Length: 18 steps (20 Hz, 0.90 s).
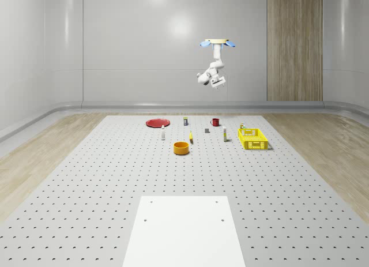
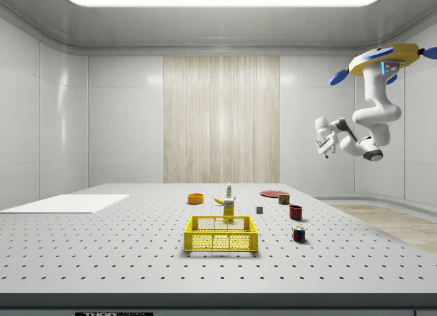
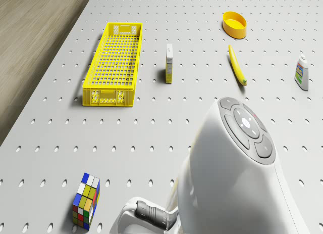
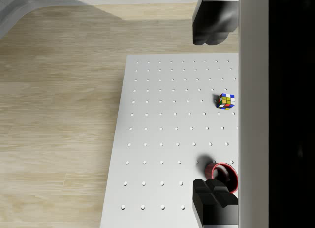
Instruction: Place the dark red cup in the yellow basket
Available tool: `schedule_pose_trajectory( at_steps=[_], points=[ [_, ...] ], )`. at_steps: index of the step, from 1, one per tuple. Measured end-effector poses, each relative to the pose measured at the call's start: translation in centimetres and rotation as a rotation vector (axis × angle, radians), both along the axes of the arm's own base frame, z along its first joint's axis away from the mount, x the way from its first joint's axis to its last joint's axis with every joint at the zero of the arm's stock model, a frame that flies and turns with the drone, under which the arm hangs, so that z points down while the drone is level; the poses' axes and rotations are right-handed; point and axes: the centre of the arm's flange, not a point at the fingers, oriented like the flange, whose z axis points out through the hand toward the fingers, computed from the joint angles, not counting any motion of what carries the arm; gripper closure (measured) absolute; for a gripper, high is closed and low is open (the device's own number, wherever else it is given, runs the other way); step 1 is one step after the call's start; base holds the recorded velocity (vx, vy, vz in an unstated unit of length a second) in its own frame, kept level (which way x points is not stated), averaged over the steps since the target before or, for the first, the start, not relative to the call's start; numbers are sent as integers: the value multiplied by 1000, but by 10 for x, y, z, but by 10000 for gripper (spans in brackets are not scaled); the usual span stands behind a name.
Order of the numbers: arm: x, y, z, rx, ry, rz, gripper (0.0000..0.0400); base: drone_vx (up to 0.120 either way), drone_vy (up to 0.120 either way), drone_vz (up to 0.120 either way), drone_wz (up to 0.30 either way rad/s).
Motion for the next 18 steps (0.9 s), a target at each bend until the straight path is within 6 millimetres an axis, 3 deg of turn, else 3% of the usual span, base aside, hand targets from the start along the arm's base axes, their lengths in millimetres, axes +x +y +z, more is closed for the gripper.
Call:
schedule_pose_trajectory(
  at_steps=[8, 18],
  points=[
    [0, -24, -6, -254, 6, -7, 0, 0, 0, -120, 0],
    [0, -31, -6, -320, 9, -8, 0, 120, 0, -120, 0]
  ],
)
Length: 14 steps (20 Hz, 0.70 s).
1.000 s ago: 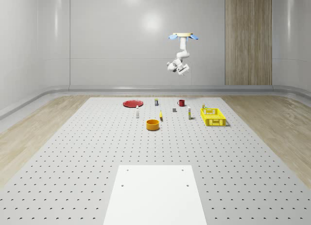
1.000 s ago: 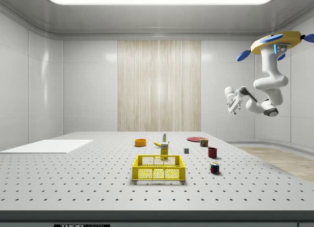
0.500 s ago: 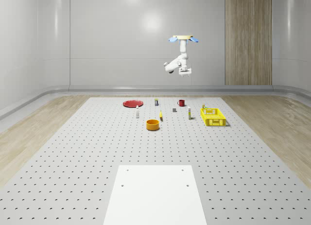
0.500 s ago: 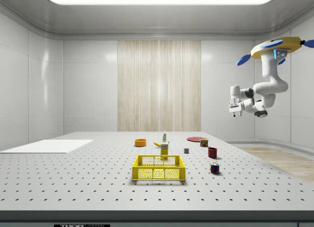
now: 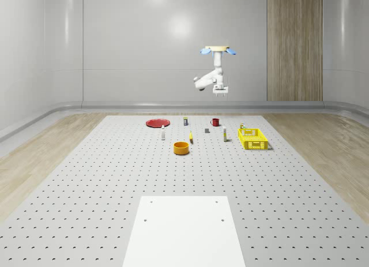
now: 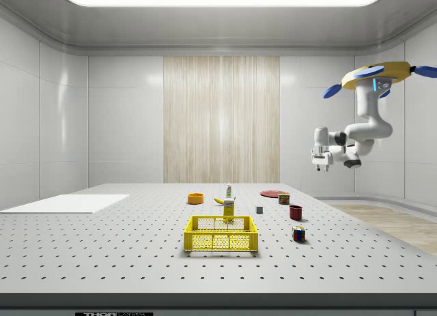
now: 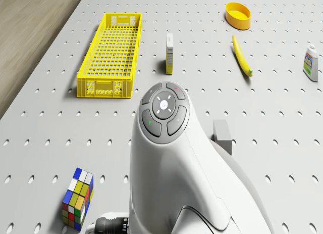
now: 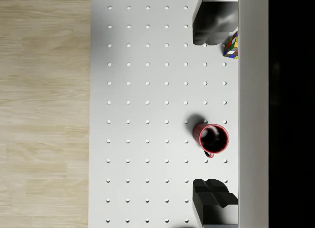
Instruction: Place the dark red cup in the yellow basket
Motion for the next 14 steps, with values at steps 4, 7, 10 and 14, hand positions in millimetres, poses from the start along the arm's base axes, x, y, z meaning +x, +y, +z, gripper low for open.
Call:
schedule_pose_trajectory(
  at_steps=[4, 7, 10, 14],
  points=[
    [0, -1, 0, -7, 0, 0, 0, 120, 0, -120, 0],
    [0, -1, 0, -9, 0, 0, 0, 120, 0, -120, 0],
    [0, -1, 0, -11, 0, 0, 0, 120, 0, -120, 0],
    [0, -1, 0, -12, 1, 0, 0, 120, 0, -120, 0]
  ],
)
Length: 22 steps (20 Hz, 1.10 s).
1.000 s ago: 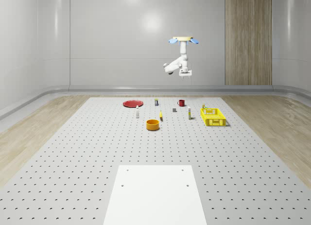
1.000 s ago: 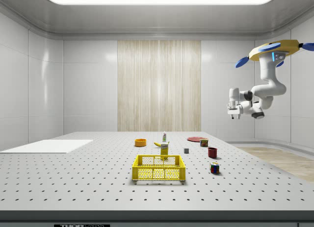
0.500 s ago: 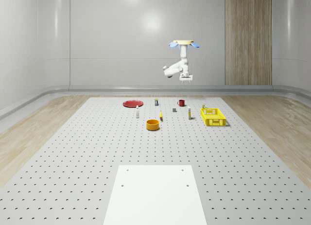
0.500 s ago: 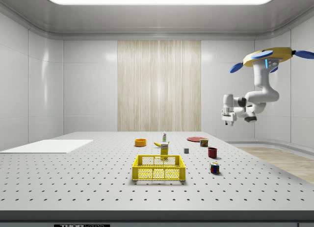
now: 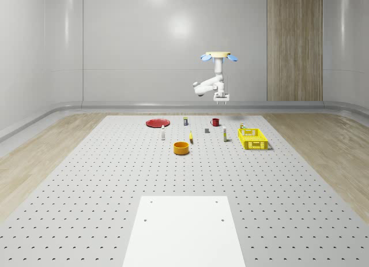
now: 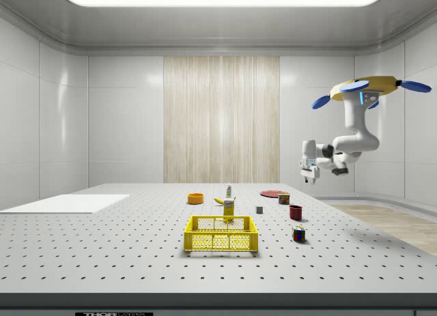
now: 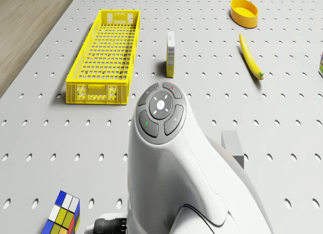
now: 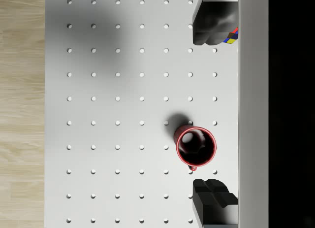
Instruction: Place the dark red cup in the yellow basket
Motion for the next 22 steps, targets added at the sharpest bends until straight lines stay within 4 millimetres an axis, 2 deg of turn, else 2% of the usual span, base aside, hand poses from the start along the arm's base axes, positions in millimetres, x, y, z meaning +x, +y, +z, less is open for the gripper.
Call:
schedule_pose_trajectory(
  at_steps=[2, 7, 12, 16, 18, 22],
  points=[
    [0, 0, 0, 0, 0, 0, 0, 120, 0, -120, 0],
    [0, 0, 0, -1, 0, 0, 0, 8, 0, -120, 0],
    [0, 0, 0, -1, 0, 0, 0, 88, 0, -120, 0],
    [0, 0, 0, -1, 0, 0, 0, 0, -90, -120, 0],
    [0, 0, 0, -1, 0, 0, 0, 0, 0, -120, 0],
    [0, 0, 0, -1, 0, 0, 0, 90, 0, -120, 0]
  ],
)
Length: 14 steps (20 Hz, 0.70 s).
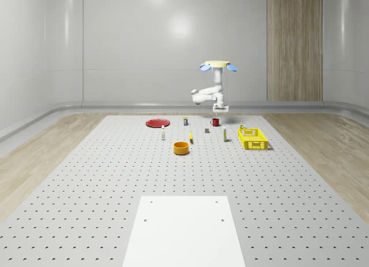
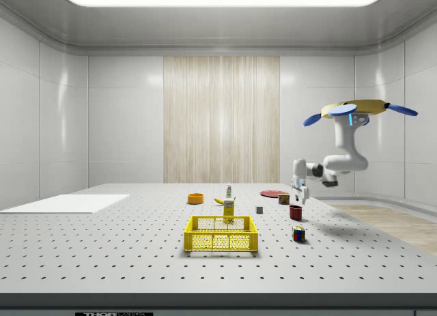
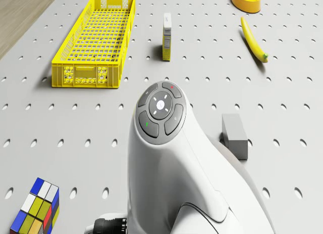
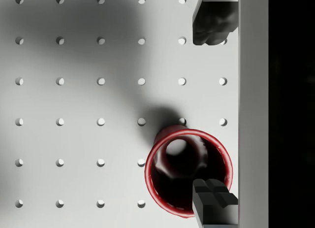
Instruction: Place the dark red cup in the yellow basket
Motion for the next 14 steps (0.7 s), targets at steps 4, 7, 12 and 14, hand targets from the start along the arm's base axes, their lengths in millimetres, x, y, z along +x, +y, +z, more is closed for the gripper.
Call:
schedule_pose_trajectory(
  at_steps=[4, 7, 12, 14],
  points=[
    [0, 0, 0, 0, 0, 0, 0, 0, -40, -70, 0],
    [0, 0, 0, 0, 0, 0, 0, 0, -53, 0, 0],
    [0, 0, 10, 0, 0, 0, 0, 0, 0, 0, 0],
    [0, 0, 18, 0, 0, 0, 0, 0, 0, -40, 0]
  ],
)
